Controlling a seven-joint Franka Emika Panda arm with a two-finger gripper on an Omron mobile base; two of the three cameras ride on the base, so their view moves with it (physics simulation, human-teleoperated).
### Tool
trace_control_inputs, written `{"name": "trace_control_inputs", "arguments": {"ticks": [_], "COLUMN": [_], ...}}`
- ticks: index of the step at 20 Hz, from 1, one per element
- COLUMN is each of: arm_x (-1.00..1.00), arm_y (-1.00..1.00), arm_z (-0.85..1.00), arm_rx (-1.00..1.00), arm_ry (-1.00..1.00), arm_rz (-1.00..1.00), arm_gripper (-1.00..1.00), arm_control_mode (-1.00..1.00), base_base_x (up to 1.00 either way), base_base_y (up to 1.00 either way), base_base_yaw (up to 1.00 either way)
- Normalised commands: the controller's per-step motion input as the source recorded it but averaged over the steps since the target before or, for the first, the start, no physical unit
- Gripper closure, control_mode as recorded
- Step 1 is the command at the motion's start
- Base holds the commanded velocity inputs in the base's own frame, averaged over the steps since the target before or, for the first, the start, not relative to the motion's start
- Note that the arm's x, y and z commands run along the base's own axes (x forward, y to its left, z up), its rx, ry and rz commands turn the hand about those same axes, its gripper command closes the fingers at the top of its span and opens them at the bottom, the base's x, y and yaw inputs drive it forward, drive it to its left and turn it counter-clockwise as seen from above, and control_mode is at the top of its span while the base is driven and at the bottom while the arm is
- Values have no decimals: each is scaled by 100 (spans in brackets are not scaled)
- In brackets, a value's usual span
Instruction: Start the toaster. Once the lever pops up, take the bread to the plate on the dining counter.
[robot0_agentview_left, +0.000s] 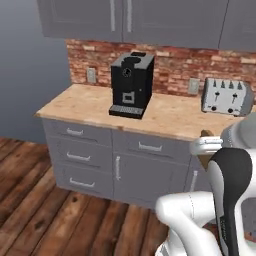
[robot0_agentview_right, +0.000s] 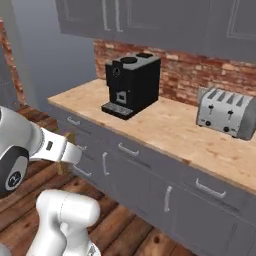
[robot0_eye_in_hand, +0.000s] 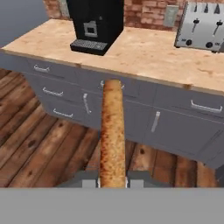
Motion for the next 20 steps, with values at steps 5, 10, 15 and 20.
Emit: {"name": "trace_control_inputs", "arguments": {"ticks": [5, 10, 15, 20], "arm_x": [0, 0, 0, 0], "arm_y": [0, 0, 0, 0], "arm_z": [0, 0, 0, 0], "arm_rx": [0, 0, 0, 0], "arm_ry": [0, 0, 0, 0], "arm_rz": [0, 0, 0, 0], "arm_gripper": [100, 100, 100, 100], "arm_control_mode": [100, 100, 100, 100], "base_base_x": [-27, -18, -12, -1], "base_base_y": [62, 37, 5, 0], "base_base_yaw": [95, 100, 100, 100]}}
